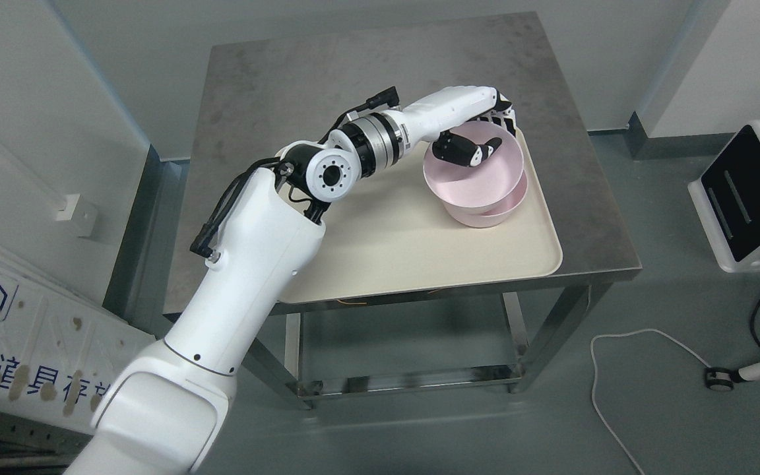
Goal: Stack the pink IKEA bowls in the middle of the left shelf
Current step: 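Lift the pink bowl with the left hand and carry it over the other bowl, then lower the pink bowl into the other pink bowl and release it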
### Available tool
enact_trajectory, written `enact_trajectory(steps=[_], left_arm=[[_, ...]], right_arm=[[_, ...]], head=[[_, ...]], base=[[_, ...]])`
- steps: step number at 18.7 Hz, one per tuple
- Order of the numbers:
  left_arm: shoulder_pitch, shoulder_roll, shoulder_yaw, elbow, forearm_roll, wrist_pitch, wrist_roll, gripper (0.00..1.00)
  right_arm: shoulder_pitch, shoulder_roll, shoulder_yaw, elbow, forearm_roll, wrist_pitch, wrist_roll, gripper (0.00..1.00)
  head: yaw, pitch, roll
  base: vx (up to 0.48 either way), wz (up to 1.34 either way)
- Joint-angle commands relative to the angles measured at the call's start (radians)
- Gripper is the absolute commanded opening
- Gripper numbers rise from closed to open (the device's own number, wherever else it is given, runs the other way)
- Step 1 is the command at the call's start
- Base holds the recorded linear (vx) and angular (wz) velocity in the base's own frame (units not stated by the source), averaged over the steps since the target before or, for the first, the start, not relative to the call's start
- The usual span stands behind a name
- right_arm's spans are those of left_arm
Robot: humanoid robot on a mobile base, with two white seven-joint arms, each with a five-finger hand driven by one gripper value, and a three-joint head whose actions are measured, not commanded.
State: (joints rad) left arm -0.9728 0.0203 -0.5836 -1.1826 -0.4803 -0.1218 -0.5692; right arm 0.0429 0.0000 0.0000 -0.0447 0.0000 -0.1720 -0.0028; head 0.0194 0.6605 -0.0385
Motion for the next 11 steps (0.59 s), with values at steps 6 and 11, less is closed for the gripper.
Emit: enact_trajectory(steps=[6,11], left_arm=[[-0.075,-0.003,-0.045,0.098,0.000,0.001,0.029,0.03],[-0.075,-0.003,-0.058,0.103,-0.006,-0.001,0.017,0.04]], right_arm=[[0.000,-0.017,-0.011,0.000,0.008,-0.004,0.007,1.00],[0.000,-0.017,-0.011,0.000,0.008,-0.004,0.007,1.00]], head=[[0.0000,0.000,0.000],[0.0000,0.000,0.000]], base=[[0.000,0.00],[0.000,0.00]])
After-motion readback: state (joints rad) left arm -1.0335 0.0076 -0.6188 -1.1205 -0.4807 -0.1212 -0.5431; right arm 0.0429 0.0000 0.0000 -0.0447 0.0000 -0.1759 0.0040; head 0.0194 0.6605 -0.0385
